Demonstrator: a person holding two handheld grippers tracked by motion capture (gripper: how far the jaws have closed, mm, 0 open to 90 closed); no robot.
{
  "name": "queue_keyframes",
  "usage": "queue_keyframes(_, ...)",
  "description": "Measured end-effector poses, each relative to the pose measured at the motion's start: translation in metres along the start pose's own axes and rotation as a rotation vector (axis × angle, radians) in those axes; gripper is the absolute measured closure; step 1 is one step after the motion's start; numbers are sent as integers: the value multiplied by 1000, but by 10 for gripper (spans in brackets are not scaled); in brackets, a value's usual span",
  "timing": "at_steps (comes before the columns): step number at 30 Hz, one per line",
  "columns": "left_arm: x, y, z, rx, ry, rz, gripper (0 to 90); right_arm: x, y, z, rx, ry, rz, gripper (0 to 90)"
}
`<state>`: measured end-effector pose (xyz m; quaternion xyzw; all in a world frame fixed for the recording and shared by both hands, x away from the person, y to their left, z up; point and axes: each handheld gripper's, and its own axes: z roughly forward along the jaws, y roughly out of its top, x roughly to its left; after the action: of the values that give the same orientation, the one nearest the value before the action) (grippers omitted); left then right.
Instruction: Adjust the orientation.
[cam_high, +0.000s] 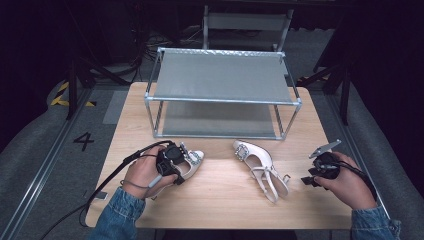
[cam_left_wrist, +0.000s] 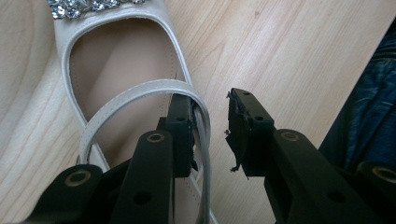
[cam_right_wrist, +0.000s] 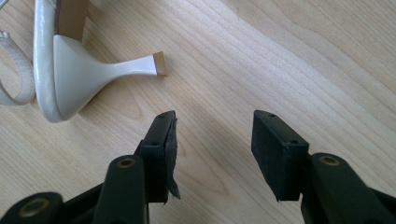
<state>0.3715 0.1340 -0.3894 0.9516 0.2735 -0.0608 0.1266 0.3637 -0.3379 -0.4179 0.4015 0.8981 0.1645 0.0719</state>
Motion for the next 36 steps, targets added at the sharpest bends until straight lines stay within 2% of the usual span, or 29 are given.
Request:
queue_keyframes(2,0,-1,1,7,2,-5,679,0,0,0,-2,-3,1,511)
queue_keyframes(7,-2,-6,-4,-50,39,-33,584,1,2,2,0,2,-6,506)
queue_keyframes(8,-4,-8,-5,-65,52,-48,566,1,3,2,1,3,-7,505)
queue_keyframes(10,-7,-15,-4,-138,118,-81,539,1,5,3,-1,5,-14,503)
queue_keyframes(11,-6,-18,-2,-170,134,-105,545,2,6,3,-1,7,-15,503)
queue_keyframes(14,-2,-22,3,-189,131,-149,579,3,10,4,-1,10,-29,502)
queue_keyframes(17,-2,-21,12,-170,96,-167,593,4,12,7,3,13,-36,501)
queue_keyframes(24,-2,-12,32,-142,78,-176,636,5,15,11,11,24,-43,499)
queue_keyframes(30,0,-8,37,-142,97,-171,722,6,14,12,12,28,-41,499)
queue_keyframes(33,2,-7,39,-145,92,-171,768,6,13,12,11,27,-39,499)
queue_keyframes(34,2,-7,39,-140,99,-163,768,6,13,11,12,27,-38,499)
queue_keyframes(36,0,-5,39,-127,134,-148,848,6,12,11,12,27,-38,499)
